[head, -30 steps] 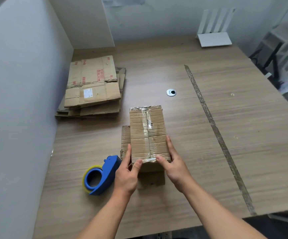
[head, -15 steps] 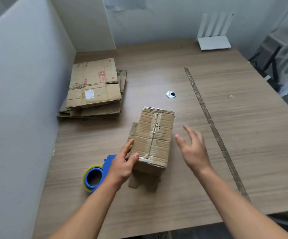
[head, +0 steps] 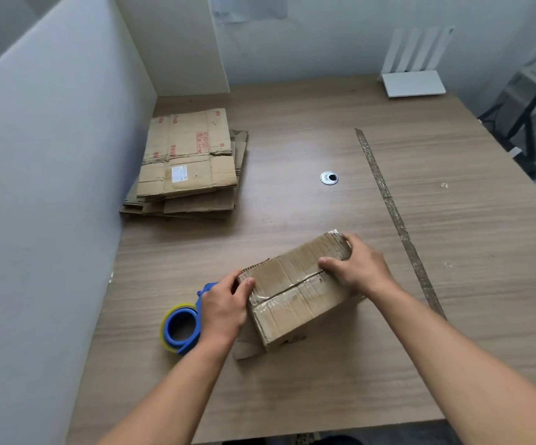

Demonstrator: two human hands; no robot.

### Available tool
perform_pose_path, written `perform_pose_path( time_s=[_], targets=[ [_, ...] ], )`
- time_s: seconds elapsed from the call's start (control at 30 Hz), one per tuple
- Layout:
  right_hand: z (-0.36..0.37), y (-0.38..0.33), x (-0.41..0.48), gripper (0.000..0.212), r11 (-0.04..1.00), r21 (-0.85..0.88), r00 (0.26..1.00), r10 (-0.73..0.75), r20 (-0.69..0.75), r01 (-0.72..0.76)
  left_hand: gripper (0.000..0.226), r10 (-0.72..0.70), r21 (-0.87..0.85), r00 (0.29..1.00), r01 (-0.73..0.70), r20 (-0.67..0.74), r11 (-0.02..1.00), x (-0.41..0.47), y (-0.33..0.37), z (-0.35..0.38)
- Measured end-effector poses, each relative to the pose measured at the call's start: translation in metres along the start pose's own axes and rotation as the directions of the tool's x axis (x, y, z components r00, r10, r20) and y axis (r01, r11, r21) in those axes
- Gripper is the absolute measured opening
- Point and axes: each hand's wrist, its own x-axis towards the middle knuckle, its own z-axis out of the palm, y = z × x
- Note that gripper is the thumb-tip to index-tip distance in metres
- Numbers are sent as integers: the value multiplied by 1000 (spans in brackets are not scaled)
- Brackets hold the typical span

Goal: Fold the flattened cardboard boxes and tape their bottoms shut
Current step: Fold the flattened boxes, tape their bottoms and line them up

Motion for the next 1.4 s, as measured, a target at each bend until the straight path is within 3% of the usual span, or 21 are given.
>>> perform_pose_path(
  time_s=[0.07, 0.13, 0.2, 0.27, 0.37, 0.53, 0.73, 0.87, 1.03, 1.13, 1.23, 1.4],
  targets=[
    [-4, 6, -3, 82, 1000, -17, 999, 23, 38, -22, 49, -85, -139, 996, 82, -20, 987, -8, 6, 10],
    [-7, 13, -9, 98, 997, -24, 989, 82, 123, -80, 70, -154, -263, 987, 160, 46, 951, -18, 14, 19],
    [-6, 17, -17, 116, 991, 8, 979, 133, 156, -135, 100, -148, -266, 981, 177, 127, 948, -30, 22, 30],
    [1, 21, -27, 124, 988, -3, 984, 156, 86, -157, 116, -133, -227, 981, 163, 142, 960, -37, 26, 40],
    [7, 25, -39, 112, 988, -19, 988, 151, -42, -152, 105, -133, -205, 986, 151, 99, 967, -32, 28, 43],
    [-1, 38, -32, 70, 996, 34, 995, 83, -62, -81, 72, -52, -176, 993, 70, 106, 982, -17, 21, 31],
    [-3, 45, -39, 47, 978, 201, 984, 89, -153, -57, 54, -67, -472, 987, 130, 148, 872, -12, 10, 28],
    [2, 50, -51, 31, 945, 324, 961, 137, -242, -53, 51, -70, -491, 991, 117, 113, 863, -15, 9, 31],
    [-1, 55, -41, 34, 969, 182, 970, 195, -146, -168, 23, 17, -215, 1000, -20, -17, 977, -11, 21, 33],
    [-9, 54, -29, 53, 962, 261, 981, 125, -146, -84, 27, 69, -105, 996, -75, -58, 992, -7, 19, 36],
    [-11, 54, -20, 46, 934, 356, 997, 45, -59, -21, 32, 56, -92, 995, -63, -78, 994, -7, 16, 35],
    [-3, 60, -22, 37, 891, 454, 987, 79, -137, -9, 30, 50, -155, 998, -57, -49, 986, -8, 15, 36]
  ],
)
